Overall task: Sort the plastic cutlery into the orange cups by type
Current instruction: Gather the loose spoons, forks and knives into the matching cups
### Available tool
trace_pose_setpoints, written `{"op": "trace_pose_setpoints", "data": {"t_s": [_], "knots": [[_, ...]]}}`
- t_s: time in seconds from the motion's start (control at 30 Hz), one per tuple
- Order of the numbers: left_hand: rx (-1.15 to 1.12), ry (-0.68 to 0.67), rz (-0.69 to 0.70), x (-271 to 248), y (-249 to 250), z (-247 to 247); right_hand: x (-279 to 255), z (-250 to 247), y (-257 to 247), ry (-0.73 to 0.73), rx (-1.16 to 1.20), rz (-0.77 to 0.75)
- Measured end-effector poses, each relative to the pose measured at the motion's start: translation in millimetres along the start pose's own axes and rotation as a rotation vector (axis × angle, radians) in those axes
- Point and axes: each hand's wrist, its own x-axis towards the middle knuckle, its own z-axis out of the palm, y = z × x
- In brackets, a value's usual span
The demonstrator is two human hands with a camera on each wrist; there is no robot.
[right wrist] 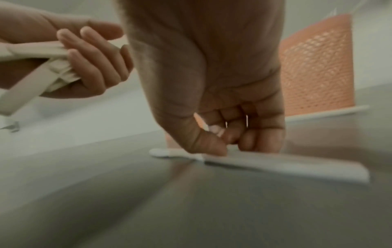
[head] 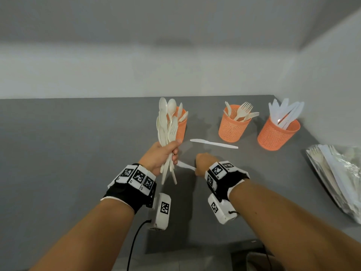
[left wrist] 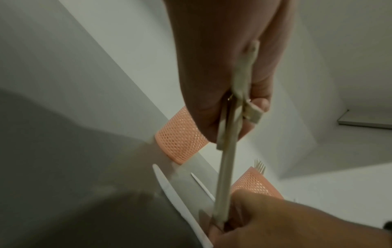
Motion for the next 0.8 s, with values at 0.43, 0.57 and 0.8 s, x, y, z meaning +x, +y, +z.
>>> {"op": "trace_pose_setpoints", "data": {"t_s": [0.43, 0.57, 0.8], "knots": [[-0.002, -0.033, 0.013, 1.9, 3.2, 14.8, 2.1, 1.5, 33.7, -0.077, -0.202, -0.17], [-0.014, -0.035, 0.022, 2.2, 4.7, 16.9, 14.1, -2.0, 60.4, -0.041, -0.222, -0.139], [-0.007, -0.003, 0.017, 0.0, 2.2, 13.0, 22.1, -6.8, 73.9, -0.013, -0.193, -0.123]]}}
